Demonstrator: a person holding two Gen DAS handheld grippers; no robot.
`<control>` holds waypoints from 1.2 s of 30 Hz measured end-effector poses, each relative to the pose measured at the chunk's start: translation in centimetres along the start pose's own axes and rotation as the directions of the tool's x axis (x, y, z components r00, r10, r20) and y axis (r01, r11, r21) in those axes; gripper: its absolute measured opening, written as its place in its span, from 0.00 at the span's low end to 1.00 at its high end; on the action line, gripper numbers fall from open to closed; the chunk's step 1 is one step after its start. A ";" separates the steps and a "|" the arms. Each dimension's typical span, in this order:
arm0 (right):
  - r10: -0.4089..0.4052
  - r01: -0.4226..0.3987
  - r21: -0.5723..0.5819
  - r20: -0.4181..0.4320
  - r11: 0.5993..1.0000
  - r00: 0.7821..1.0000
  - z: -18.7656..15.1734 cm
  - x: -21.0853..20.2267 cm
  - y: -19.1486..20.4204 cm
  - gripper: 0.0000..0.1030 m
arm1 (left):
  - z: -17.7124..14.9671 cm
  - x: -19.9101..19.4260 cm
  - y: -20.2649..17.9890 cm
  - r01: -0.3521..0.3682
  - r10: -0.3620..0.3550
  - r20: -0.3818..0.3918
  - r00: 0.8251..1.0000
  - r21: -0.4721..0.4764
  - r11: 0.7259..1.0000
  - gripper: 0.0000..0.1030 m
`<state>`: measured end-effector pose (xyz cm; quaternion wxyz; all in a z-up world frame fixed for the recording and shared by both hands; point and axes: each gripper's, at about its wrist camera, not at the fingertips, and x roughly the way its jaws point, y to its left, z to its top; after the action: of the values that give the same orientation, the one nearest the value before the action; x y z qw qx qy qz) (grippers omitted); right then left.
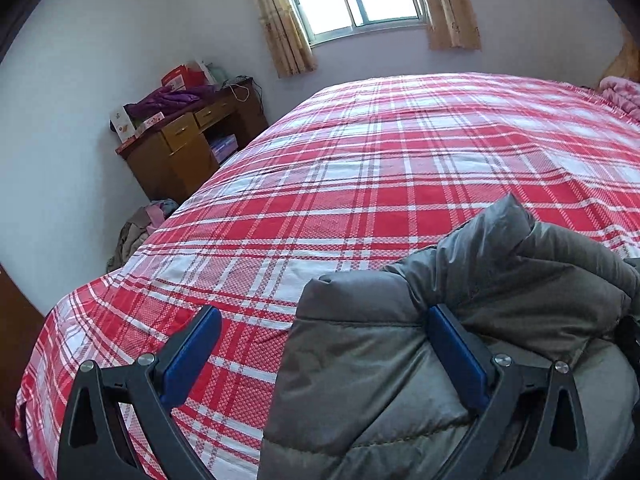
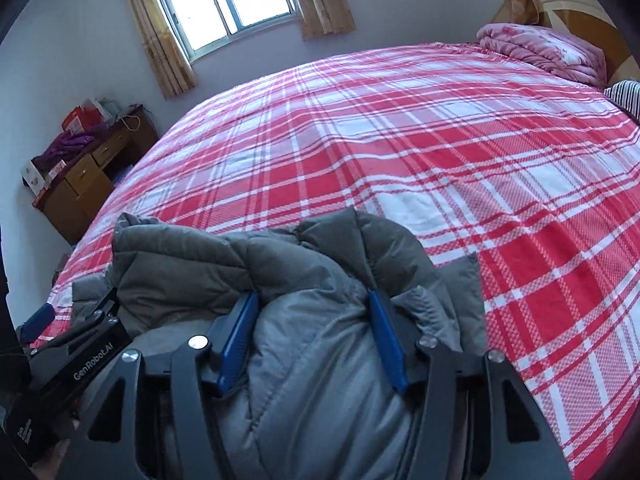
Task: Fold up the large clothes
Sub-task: 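Press the rolled jacket bundle together with both grippers, then grasp the grey jacket bundle with both grippers and lift it up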
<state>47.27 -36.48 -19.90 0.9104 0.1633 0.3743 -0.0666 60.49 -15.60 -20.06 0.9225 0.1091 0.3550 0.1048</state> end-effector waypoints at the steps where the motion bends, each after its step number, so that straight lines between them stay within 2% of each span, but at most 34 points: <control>1: -0.008 0.008 -0.005 -0.006 1.000 1.000 0.0 0.2 0.1 0.57 | 0.0 0.2 -0.1 -0.003 0.003 -0.006 1.000 0.004 1.000 0.99; 17: -0.069 0.067 -0.049 -0.031 0.997 0.997 -0.1 1.0 0.7 0.58 | -0.1 0.7 -0.7 -0.016 0.017 -0.026 1.000 0.035 0.999 0.99; 20: -0.059 0.058 -0.043 -0.030 0.997 0.998 -0.1 0.9 0.6 0.59 | 0.4 0.9 0.6 0.067 -0.066 -0.082 0.994 0.012 0.998 0.99; 22: -0.020 0.019 -0.039 -0.036 0.999 0.999 -0.1 0.4 0.3 0.61 | 0.5 -0.6 3.3 0.195 -0.201 -0.132 0.971 -0.059 0.979 0.99; 24: 0.012 -0.013 -0.042 -0.028 0.999 1.000 -0.2 -1.5 -0.3 0.62 | -0.1 -3.0 5.8 0.287 -0.298 -0.096 0.950 -0.112 0.951 0.99; 26: 0.011 -0.010 -0.027 0.033 1.000 0.999 -0.8 -5.0 -1.1 0.74 | -1.8 -5.1 8.2 0.385 -0.391 -0.056 0.919 -0.094 0.918 0.99; 27: 0.009 -0.008 -0.026 0.062 1.000 0.998 -1.2 -6.3 -1.5 0.81 | -2.5 -5.3 8.6 0.396 -0.401 -0.062 0.914 -0.081 0.915 0.99; 29: -0.025 0.027 -0.015 0.114 1.000 0.993 -2.6 -8.9 -2.7 0.84 | -4.4 -5.3 9.3 0.404 -0.409 -0.073 0.910 -0.067 0.912 0.99; 30: -0.033 0.033 -0.004 0.107 0.999 0.994 -3.6 -9.4 -3.5 0.84 | -5.1 -5.0 9.3 0.406 -0.411 -0.083 0.908 -0.069 0.911 0.99; 33: -0.004 0.003 0.025 0.023 1.000 1.000 -5.9 -8.6 -5.1 0.84 | -6.7 -4.1 8.8 0.434 -0.444 -0.128 0.887 -0.097 0.895 0.99; 34: 0.010 -0.010 0.029 0.014 1.000 1.000 -6.4 -8.3 -5.3 0.84 | -6.9 -4.2 8.6 0.438 -0.449 -0.122 0.885 -0.104 0.893 0.99; 36: 0.043 -0.044 0.049 0.012 0.998 0.999 -7.1 -8.1 -5.7 0.84 | -7.2 -4.4 7.9 0.424 -0.431 -0.107 0.896 -0.083 0.902 0.99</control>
<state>35.50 -39.37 -20.34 0.9093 0.1933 0.3641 -0.0568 51.48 -8.34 -20.33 0.9021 -0.0049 0.4234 -0.0836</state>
